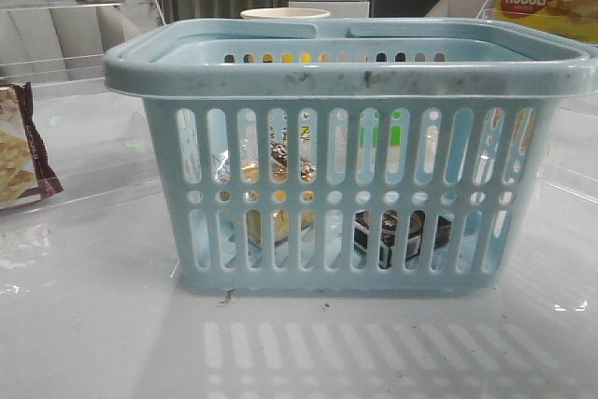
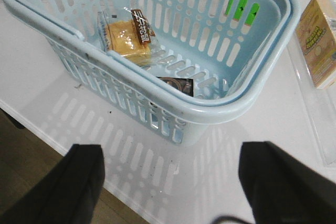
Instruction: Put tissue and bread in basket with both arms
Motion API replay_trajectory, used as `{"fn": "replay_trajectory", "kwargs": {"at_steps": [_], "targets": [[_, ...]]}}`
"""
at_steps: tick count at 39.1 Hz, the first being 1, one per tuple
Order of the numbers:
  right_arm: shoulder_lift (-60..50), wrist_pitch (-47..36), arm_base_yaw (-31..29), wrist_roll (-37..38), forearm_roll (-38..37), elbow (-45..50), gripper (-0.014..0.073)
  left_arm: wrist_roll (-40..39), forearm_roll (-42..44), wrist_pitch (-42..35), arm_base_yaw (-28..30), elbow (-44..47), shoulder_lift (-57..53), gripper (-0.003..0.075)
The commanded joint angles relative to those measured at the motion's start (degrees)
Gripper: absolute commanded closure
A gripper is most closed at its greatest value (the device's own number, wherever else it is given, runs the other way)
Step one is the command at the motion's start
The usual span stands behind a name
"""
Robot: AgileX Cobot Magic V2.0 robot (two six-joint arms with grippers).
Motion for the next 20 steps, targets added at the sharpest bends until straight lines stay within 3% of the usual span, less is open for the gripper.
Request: {"fn": "replay_trajectory", "kwargs": {"at_steps": [1, 15, 20], "targets": [[-0.2, -3.6, -0.1, -0.3, -0.6, -1.5, -0.0031, -0.6, -0.4, -4.0, -0.4, 0.6, -2.3, 0.0286], [-0.2, 1.2, -0.1, -0.3, -2.8, -1.5, -0.0031, -0.6, -0.4, -5.4, -0.4, 2.3, -3.3, 0.0288], [-0.2, 1.7, -0.1, -0.3, -3.1, -1.5, 0.0006, -0.6, -0.4, -5.4, -0.4, 2.3, -3.3, 0.0363]]}}
